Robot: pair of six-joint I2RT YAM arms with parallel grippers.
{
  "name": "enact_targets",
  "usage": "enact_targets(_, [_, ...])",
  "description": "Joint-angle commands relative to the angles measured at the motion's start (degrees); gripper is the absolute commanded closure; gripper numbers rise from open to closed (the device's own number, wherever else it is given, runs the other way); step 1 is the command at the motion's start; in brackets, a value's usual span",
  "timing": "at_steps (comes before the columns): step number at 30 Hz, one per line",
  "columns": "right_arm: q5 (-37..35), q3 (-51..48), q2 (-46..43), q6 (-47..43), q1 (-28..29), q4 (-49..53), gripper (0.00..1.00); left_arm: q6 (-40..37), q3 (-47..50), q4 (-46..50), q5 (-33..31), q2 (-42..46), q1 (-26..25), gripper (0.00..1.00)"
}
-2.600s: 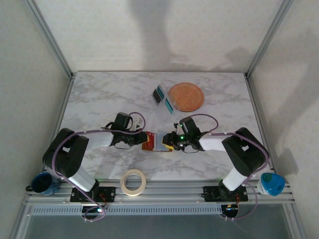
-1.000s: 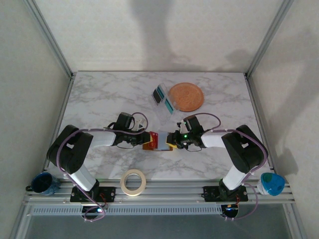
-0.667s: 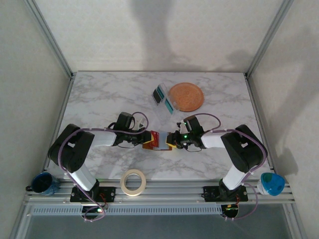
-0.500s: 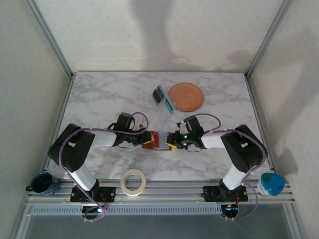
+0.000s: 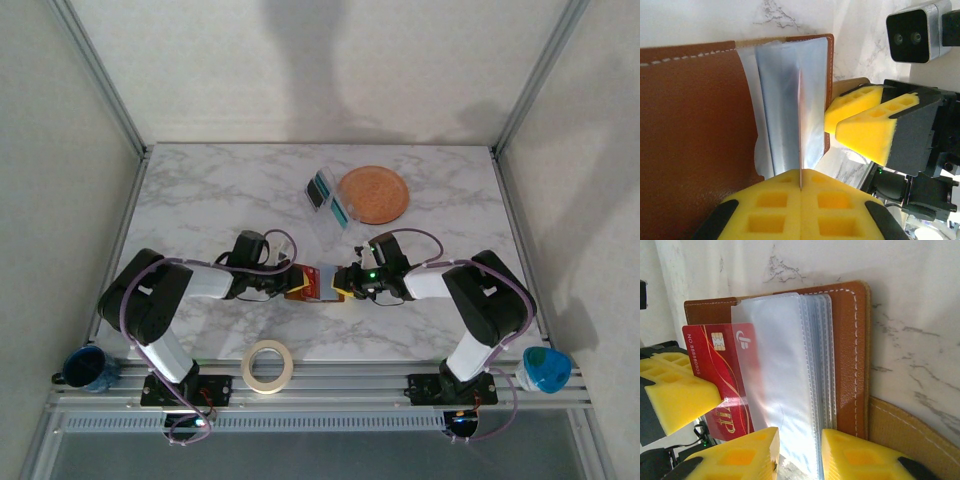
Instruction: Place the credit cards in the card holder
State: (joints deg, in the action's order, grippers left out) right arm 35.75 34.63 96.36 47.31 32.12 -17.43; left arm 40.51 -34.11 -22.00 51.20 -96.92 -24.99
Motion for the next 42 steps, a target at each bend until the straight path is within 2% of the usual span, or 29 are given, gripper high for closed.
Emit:
enact_targets(1, [-0.4, -1.0, 1.2, 0.5, -0.3, 1.1, 0.71, 1.9, 0.9, -3.4, -0.3, -0.6, -0.6, 0.95])
enact_targets(7, [-0.4, -0.8, 1.5, 0.7, -0.4, 1.0, 0.71, 3.2, 0.6, -5.0, -0.6, -1.2, -1.5, 0.94])
enact_targets(11, [-0.5, -0.8, 1.6, 1.0, -0.4, 0.7, 0.71, 3.0, 0.5, -4.1, -1.5, -1.6, -2.0, 0.86])
enact_targets(18, [-2.4, -0.6, -0.6, -0.4, -0.2, 3.8, 0.69, -0.6, -1.6, 3.9, -5.4, -1.0, -2.0, 0.54])
enact_targets(22, [-4.1, 0.1, -2.3, -2.0, 0.1, 6.8, 0.69, -2.2, -3.1, 8.6, -8.6, 0.0, -1.5, 0.45])
enact_targets(24, [-4.2, 0.3, -2.4, -2.2, 0.3, 7.2, 0.69, -3.0, -3.8, 10.9, -10.8, 0.2, -1.4, 0.45])
enact_targets(26, [-4.1, 0.3, -2.0, -2.3, 0.3, 7.1, 0.70, -3.1, -4.0, 11.5, -11.9, 0.2, -1.3, 0.49])
enact_targets(31, [-3.6, 0.4, -1.0, -1.8, 0.8, 5.9, 0.72, -2.6, -3.8, 12.1, -14.3, -0.2, -1.5, 0.74])
enact_targets(34, [-3.4, 0.5, -0.8, -1.7, 1.1, 5.5, 0.73, -2.5, -3.8, 12.1, -14.9, -0.1, -1.5, 0.82])
enact_targets(42, [-3.2, 0.9, -0.2, -1.5, 1.4, 5.3, 0.74, -1.3, -3.5, 10.8, -16.5, 0.7, -1.5, 0.91])
